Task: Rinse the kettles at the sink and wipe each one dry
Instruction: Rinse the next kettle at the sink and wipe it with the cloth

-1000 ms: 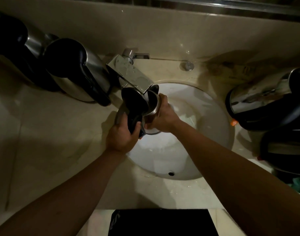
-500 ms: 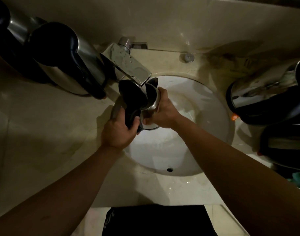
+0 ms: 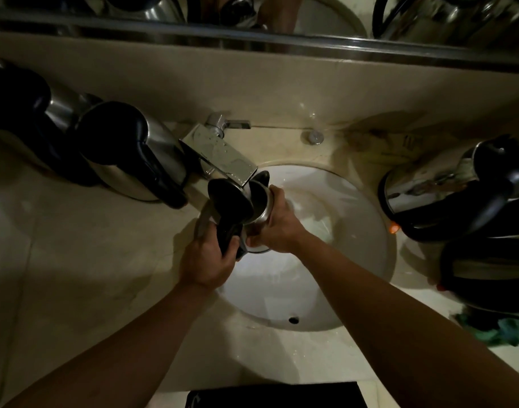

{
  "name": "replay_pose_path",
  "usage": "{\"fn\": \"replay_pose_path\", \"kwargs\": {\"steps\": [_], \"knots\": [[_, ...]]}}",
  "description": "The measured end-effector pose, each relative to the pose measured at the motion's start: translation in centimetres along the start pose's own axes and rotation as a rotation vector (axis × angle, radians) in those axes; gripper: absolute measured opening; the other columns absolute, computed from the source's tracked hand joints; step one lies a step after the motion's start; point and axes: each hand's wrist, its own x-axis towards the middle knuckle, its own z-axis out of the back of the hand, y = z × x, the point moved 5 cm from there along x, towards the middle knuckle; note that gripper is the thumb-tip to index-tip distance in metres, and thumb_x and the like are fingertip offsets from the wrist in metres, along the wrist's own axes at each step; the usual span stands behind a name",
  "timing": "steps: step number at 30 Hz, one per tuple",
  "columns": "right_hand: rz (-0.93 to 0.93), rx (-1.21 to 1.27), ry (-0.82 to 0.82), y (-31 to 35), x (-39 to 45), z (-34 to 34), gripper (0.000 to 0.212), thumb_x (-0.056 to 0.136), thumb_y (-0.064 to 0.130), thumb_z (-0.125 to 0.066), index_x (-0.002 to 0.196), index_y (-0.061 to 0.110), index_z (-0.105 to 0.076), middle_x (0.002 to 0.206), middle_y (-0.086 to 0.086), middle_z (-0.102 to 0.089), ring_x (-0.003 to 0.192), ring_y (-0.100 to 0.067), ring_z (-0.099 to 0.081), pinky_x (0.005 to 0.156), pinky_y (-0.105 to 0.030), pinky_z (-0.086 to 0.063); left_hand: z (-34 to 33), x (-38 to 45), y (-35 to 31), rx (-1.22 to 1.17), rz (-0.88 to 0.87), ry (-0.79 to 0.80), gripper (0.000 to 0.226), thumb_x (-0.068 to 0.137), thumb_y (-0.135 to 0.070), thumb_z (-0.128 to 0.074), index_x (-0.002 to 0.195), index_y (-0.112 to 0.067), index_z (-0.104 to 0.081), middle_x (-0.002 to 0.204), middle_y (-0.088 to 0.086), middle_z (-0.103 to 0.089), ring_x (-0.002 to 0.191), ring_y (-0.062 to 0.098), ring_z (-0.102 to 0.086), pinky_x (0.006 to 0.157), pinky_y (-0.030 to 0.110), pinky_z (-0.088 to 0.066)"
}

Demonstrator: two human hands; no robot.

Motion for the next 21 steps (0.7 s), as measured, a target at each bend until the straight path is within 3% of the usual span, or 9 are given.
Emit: {"fn": "replay_pose_path", "kwargs": {"steps": [4,10,14,18,21], "knots": [[-0.014,0.014,0.025,-0.08,0.05,-0.07,0.127,0.057,0.015,-0.097,0.153,0.028,-0.014,0.136,-0.002,-0.036,0.128,-0.024,-0.042,0.106,-0.043,-0.05,0.25,0.0,-0.24,0.004,0.003,-0.012,0.057,0.085,-0.043,-0.058,0.128,-0.006,-0.056,0.106,0.025,-0.068,0.09,0.046,-0.066,0.068,0.042,-0.052],[-0.037,0.015,0.031,0.16,-0.01,-0.29,0.134,0.032,0.046,-0.085,0.146,0.042,-0.013,0.143,-0.007,-0.038,0.128,-0.029,-0.047,0.101,-0.042,-0.054,0.06,-0.01,-0.15,-0.006,-0.003,0.005,0.059,0.087,-0.041,-0.063,0.135,-0.009,-0.052,0.11,0.021,-0.069,0.093,0.043,-0.067,0.072,0.04,-0.054],[-0.031,0.008,0.058,-0.06,0.16,-0.28,0.131,0.046,0.03,-0.092,0.148,0.041,-0.011,0.145,-0.009,-0.037,0.13,-0.031,-0.045,0.096,-0.036,-0.051,0.06,0.07,-0.29,-0.008,-0.023,0.005,0.059,0.086,-0.043,-0.06,0.134,-0.01,-0.052,0.111,0.021,-0.068,0.092,0.043,-0.068,0.07,0.041,-0.056],[-0.039,0.018,0.045,0.26,-0.14,-0.17,0.134,0.033,0.046,-0.084,0.145,0.043,-0.012,0.144,-0.008,-0.038,0.129,-0.03,-0.047,0.101,-0.043,-0.054,0.12,0.06,-0.23,0.001,0.0,0.007,0.061,0.085,-0.044,-0.058,0.134,-0.009,-0.053,0.111,0.021,-0.068,0.094,0.044,-0.067,0.072,0.04,-0.053],[-0.037,0.015,0.042,0.19,-0.12,-0.21,0.135,0.035,0.043,-0.087,0.147,0.041,-0.012,0.144,-0.008,-0.04,0.131,-0.031,-0.047,0.102,-0.047,-0.055,0.17,0.02,-0.39,0.011,-0.018,-0.004,0.059,0.084,-0.041,-0.06,0.132,-0.006,-0.055,0.109,0.023,-0.068,0.091,0.045,-0.067,0.07,0.039,-0.052]]}}
